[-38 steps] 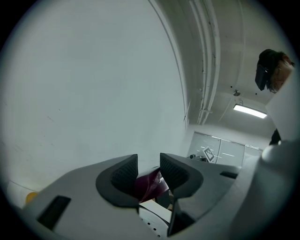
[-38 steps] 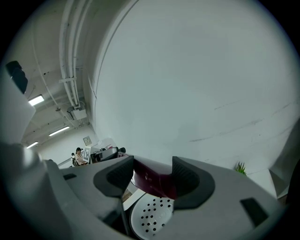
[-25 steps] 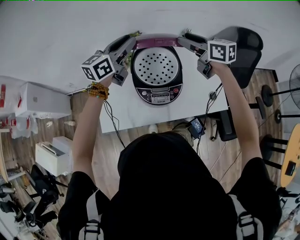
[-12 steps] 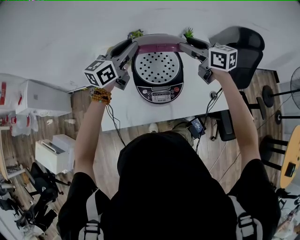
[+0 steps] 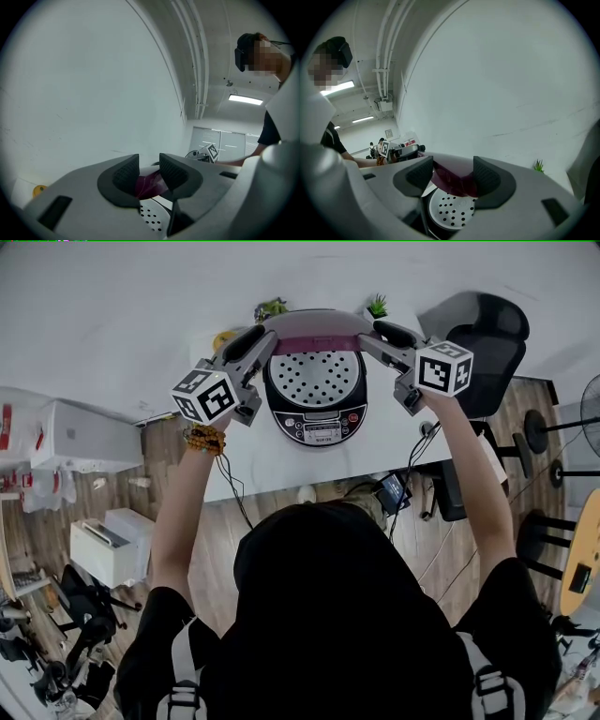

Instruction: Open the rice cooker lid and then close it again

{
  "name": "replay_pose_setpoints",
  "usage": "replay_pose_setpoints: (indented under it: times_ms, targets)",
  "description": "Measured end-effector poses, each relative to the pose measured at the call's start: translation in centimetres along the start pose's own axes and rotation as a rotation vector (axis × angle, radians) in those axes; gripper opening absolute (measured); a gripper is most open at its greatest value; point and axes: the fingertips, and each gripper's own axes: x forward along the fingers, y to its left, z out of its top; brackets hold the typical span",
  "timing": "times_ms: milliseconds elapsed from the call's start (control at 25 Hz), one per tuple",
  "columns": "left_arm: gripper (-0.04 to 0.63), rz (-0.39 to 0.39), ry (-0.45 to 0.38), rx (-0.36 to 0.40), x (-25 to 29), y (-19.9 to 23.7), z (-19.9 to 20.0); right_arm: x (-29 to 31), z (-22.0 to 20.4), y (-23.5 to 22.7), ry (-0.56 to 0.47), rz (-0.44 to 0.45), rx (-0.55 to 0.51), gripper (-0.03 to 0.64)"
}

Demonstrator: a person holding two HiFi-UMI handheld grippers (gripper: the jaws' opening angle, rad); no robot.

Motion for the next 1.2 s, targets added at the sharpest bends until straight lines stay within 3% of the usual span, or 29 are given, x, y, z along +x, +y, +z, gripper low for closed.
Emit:
replay_pose_setpoints:
  times_ms: [1200]
  targets:
    - [0.14, 0.028, 0.015, 0.033, -2.2, -1.5, -4.9, -1.3, -5.5, 1.7, 0.019, -0.029, -0.098, 0.27]
